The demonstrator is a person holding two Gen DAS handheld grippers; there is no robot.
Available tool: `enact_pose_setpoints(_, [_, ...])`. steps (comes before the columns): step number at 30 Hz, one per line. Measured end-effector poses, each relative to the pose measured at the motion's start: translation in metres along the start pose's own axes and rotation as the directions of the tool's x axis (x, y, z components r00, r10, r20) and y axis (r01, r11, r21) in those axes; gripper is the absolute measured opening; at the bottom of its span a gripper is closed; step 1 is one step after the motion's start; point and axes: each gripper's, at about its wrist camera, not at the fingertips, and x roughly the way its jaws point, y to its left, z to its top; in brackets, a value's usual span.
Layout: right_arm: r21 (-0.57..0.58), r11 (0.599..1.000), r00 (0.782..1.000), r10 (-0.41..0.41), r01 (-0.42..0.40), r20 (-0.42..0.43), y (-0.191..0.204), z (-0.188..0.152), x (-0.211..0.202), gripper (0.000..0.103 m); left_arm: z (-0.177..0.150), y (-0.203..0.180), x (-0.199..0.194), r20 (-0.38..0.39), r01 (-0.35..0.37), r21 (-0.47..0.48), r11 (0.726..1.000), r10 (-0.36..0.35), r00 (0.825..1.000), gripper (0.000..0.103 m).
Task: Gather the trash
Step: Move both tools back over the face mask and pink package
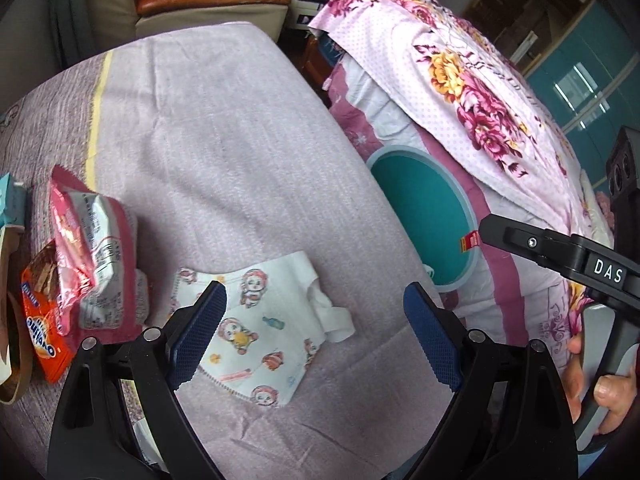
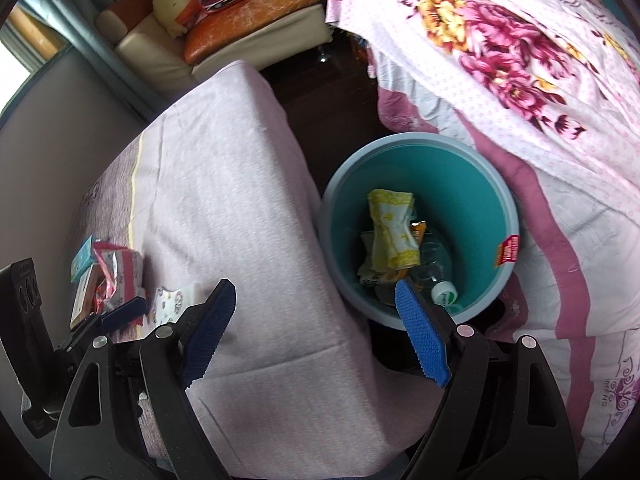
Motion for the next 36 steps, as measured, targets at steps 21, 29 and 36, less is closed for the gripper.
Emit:
enact_pose_setpoints(21, [-0.107, 0.991, 0.979, 0.061, -0.083, -0.192, 0.097, -0.050, 0.059, 0.078, -0.025, 0.113, -0.073, 0.146, -0.020, -0.180, 0.984, 0.047, 0.988, 0.090])
enact_pose_setpoints(29, [-0.170, 0.984, 0.983, 0.027, -0.059, -0.182, 0.126, -0.064, 0.073, 0.078, -0.030, 0.135, -0.085, 0.165, -0.011, -0.200, 0.980, 0.045, 0.985, 0.091])
enact_pose_setpoints(36, [-0.226, 0.974, 0.984, -0.005, -0.036, -0.181, 0.141, -0.067, 0.087, 0.069, -0.032, 0.153, -0.087, 0.166, -0.011, -0.243, 0.970, 0.052, 0.985, 0.091])
